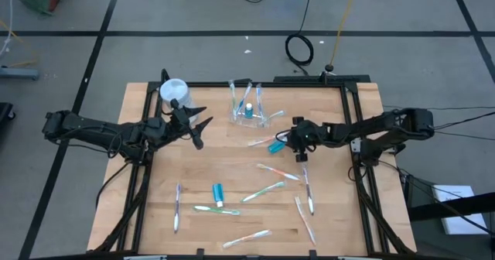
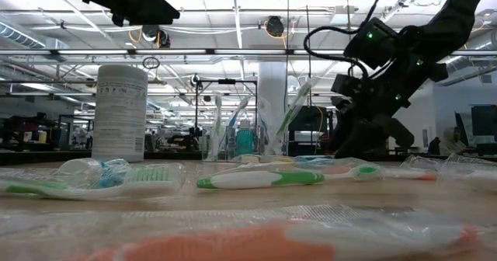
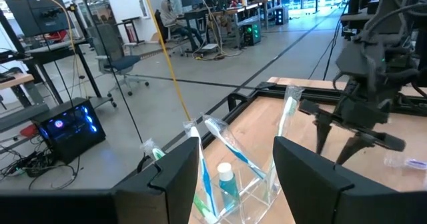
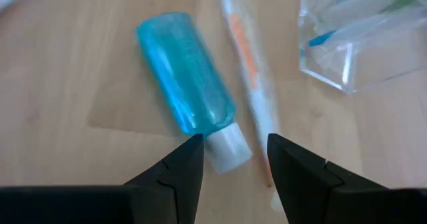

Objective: Pick & Place toothbrushing station
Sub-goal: Put the mouthwash into the transparent organizer

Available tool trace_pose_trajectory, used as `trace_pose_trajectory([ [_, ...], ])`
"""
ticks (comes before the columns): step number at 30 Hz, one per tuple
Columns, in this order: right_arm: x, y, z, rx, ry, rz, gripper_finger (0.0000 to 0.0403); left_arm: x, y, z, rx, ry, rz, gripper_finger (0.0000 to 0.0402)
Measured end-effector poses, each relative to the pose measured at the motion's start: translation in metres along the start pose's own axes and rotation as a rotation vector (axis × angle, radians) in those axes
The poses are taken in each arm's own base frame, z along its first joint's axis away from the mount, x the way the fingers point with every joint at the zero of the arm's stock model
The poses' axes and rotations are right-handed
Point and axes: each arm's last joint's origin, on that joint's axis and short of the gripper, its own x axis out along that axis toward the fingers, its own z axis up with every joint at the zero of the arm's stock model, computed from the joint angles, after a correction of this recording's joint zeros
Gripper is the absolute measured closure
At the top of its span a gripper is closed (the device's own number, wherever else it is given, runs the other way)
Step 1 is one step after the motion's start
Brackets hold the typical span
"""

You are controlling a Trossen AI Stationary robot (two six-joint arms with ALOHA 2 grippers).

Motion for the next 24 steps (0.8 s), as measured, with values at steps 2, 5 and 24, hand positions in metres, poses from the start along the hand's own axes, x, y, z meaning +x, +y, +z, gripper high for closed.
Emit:
trace_pose_trajectory([
  [2, 0.007, 0.001, -0.003, 0.005, -0.004, 0.032, 0.0245, 0.000, 0.000, 0.000, 0.000, 0.000, 0.000, 0.0202],
  [5, 0.017, 0.005, -0.006, 0.008, -0.006, 0.072, 0.0246, 0.000, 0.000, 0.000, 0.000, 0.000, 0.000, 0.0202],
  [24, 0.029, 0.028, -0.002, 0.116, -0.036, 0.157, 0.0349, 0.000, 0.000, 0.000, 0.001, 0.001, 0.000, 0.0202],
])
